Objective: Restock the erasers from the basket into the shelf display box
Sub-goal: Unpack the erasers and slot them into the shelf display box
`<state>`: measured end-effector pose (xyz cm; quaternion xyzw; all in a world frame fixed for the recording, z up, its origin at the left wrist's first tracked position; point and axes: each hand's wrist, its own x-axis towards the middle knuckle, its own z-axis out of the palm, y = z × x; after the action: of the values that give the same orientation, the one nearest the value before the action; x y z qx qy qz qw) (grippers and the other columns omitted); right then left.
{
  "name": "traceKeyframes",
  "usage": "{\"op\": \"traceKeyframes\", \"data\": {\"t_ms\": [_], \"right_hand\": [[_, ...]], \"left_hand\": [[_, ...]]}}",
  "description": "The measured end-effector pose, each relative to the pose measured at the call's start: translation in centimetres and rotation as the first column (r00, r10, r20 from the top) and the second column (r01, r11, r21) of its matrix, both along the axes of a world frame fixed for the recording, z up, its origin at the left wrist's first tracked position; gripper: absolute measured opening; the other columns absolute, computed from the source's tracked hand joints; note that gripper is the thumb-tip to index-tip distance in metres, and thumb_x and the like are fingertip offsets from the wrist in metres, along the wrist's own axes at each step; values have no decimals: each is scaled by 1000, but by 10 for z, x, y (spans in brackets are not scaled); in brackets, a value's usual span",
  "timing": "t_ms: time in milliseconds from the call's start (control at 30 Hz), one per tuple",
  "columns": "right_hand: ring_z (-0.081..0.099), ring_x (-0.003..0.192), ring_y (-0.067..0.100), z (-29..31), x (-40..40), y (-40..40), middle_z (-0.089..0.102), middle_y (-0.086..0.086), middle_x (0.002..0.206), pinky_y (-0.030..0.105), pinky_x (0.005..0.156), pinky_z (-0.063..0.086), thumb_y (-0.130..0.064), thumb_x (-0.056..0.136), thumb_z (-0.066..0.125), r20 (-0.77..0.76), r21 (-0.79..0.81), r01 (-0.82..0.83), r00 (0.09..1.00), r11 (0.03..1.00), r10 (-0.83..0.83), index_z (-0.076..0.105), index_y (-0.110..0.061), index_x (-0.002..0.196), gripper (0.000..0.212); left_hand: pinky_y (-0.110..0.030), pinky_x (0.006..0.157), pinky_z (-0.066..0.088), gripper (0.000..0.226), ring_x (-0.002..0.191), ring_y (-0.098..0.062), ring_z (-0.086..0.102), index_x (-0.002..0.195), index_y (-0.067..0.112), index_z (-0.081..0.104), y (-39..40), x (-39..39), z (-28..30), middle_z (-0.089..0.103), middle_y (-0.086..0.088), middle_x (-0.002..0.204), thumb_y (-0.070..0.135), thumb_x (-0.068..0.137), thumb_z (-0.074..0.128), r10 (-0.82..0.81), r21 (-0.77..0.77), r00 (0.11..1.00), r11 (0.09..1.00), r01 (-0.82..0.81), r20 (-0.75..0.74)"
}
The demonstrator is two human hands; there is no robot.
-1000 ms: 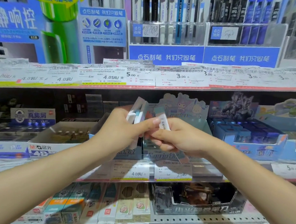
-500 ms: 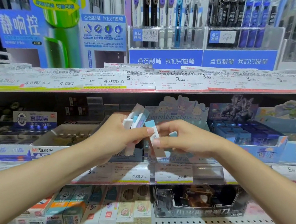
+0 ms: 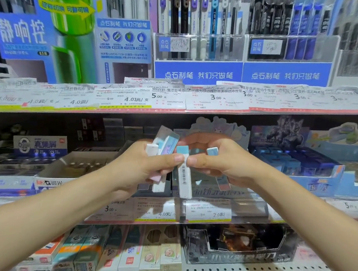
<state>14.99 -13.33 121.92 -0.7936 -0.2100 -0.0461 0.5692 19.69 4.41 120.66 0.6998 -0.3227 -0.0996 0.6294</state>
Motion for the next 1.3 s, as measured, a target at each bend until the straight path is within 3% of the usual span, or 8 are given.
{"op": "traceKeyframes", "data": {"t_ms": [100,233,400,633,800,1100,1200,1300], "right_hand": [[38,38,0,0,-1,2,54,-17,42,9,39,26,-7,84,59,-3,-3,7,1000,1000,-7,62,-19,102,21],[38,37,0,-3,2,5,51,-13,41,9,38,28,-9,83,61,-7,64,48,999,997,-48,63,-10,102,19],[34,35,0,-2,1,9,52,-12,39,8,37,24,-9,87,57,-30,117,21,999,993,-18,58,-16,81,9],[37,35,2,5,8,9,56,-10,56,9,35,28,-5,83,61,7,272,113,993,956,-119,57,-14,86,10],[40,41,7,-5,11,18,55,1,75,14,37,27,-6,84,61,111,231,146,978,962,-176,54,-14,95,16],[39,39,6,4,18,2,54,-6,52,13,38,26,-1,85,59,220,145,214,945,966,-242,58,-11,86,10],[43,39,4,6,28,-9,51,-1,59,13,45,34,-4,86,60,332,115,339,873,934,-358,59,-9,88,5],[42,39,4,-1,36,-12,53,2,64,13,46,37,3,83,60,402,85,336,850,938,-341,59,-21,80,24]], "left_hand": [[-10,37,27,21,39,-4,34,73,13,69,-1,-1,-1,43,7,42,29,60,69,-5,-43,997,999,2,-77],[-18,45,25,38,39,-4,36,86,8,63,-2,-1,-1,45,9,41,35,62,76,16,7,989,1000,-15,-148],[-18,42,22,20,35,-3,34,57,21,66,-4,-7,-2,42,9,41,39,66,63,-1,-16,980,1000,-2,-201],[-15,46,37,19,43,-2,49,66,18,65,-7,-7,-3,58,8,46,31,56,73,145,8,985,989,-145,-89],[-10,40,37,12,44,-1,56,67,13,65,-9,-5,-4,63,5,49,6,73,74,195,53,981,980,-194,-10],[-11,45,40,3,44,1,51,81,13,69,-5,-3,-9,60,10,47,13,77,70,132,63,988,989,-137,80],[-12,49,43,13,46,-1,53,93,18,69,4,-1,-11,61,10,48,17,79,70,129,162,971,973,-163,204],[-16,50,44,25,47,-4,54,104,24,65,10,-1,-14,61,6,49,17,81,69,52,347,961,926,-148,273]]}}
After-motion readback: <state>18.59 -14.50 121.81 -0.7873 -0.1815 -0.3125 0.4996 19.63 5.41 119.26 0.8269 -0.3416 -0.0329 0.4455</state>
